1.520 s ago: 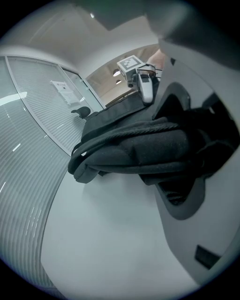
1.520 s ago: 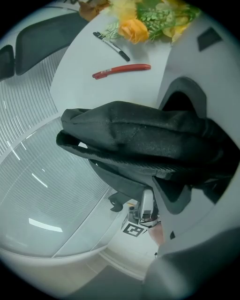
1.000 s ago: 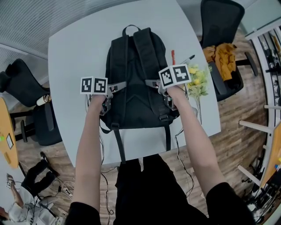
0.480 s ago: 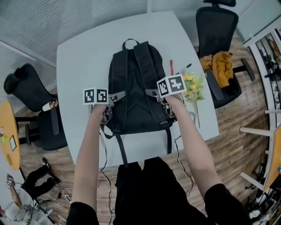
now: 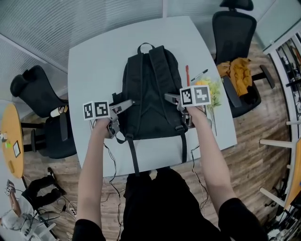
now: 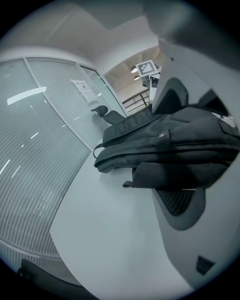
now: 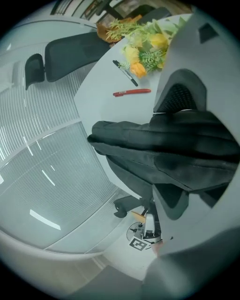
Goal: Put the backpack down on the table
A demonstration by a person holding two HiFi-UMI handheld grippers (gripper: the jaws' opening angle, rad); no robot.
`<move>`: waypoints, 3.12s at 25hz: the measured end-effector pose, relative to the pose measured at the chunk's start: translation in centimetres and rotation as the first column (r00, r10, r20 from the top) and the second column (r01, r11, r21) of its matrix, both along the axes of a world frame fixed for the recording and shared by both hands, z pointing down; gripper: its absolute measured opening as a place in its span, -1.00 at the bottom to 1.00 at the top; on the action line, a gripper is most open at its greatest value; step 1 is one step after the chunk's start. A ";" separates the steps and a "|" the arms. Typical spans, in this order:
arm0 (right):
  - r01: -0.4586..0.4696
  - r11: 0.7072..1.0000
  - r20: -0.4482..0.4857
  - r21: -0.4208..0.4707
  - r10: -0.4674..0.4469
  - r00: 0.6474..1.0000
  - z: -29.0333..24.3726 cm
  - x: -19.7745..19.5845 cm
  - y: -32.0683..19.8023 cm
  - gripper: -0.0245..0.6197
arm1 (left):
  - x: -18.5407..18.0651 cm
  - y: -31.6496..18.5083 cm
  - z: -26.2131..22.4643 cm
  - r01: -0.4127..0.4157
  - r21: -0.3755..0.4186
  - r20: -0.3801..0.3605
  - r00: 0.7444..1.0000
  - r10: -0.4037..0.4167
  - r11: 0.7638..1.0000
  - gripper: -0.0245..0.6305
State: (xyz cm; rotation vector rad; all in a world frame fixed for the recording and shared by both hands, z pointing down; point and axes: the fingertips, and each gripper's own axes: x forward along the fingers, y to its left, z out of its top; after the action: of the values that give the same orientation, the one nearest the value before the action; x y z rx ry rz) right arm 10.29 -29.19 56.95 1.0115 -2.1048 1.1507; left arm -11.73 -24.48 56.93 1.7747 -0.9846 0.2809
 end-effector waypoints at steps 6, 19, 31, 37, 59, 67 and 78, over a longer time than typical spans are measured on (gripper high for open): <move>-0.094 0.993 0.071 0.065 0.089 0.993 -4.4 1.7 0.8 0.54 | -1.9 1.3 -3.8 0.221 0.046 -0.231 0.951 -0.205 0.974 0.47; -0.123 0.979 0.198 0.164 0.090 0.976 -11.2 -3.3 10.8 0.49 | -0.8 9.2 -11.6 0.191 0.225 -0.321 0.941 -0.112 0.955 0.47; -0.140 0.985 0.392 0.101 0.090 0.915 -13.6 -11.9 24.2 0.26 | -1.5 20.8 -15.7 0.055 0.374 -0.246 0.968 0.042 0.926 0.09; -0.181 0.973 0.401 0.146 0.109 0.910 -15.1 -13.2 29.9 0.04 | -2.5 25.9 -17.1 0.010 0.431 -0.198 0.977 0.084 0.902 -0.11; -0.116 0.943 0.328 0.312 0.007 0.945 -17.9 -15.2 42.4 -0.47 | -1.3 37.2 -17.2 -0.187 0.526 0.026 0.979 0.204 0.830 -0.58; -0.078 0.937 0.269 0.340 -0.017 0.963 -17.1 -14.4 43.7 -0.61 | -0.5 38.6 -17.4 -0.190 0.542 0.055 0.980 0.191 0.819 -0.71; -0.102 0.936 0.249 0.337 0.015 0.968 -16.3 -12.6 44.4 -0.82 | 1.2 39.4 -17.3 -0.221 0.538 0.079 0.974 0.212 0.814 -0.85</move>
State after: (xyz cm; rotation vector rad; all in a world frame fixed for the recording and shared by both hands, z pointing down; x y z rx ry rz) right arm -2.27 15.21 40.65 1.1447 -2.5557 0.9898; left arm -10.50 14.95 39.62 2.4210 -0.9282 0.1619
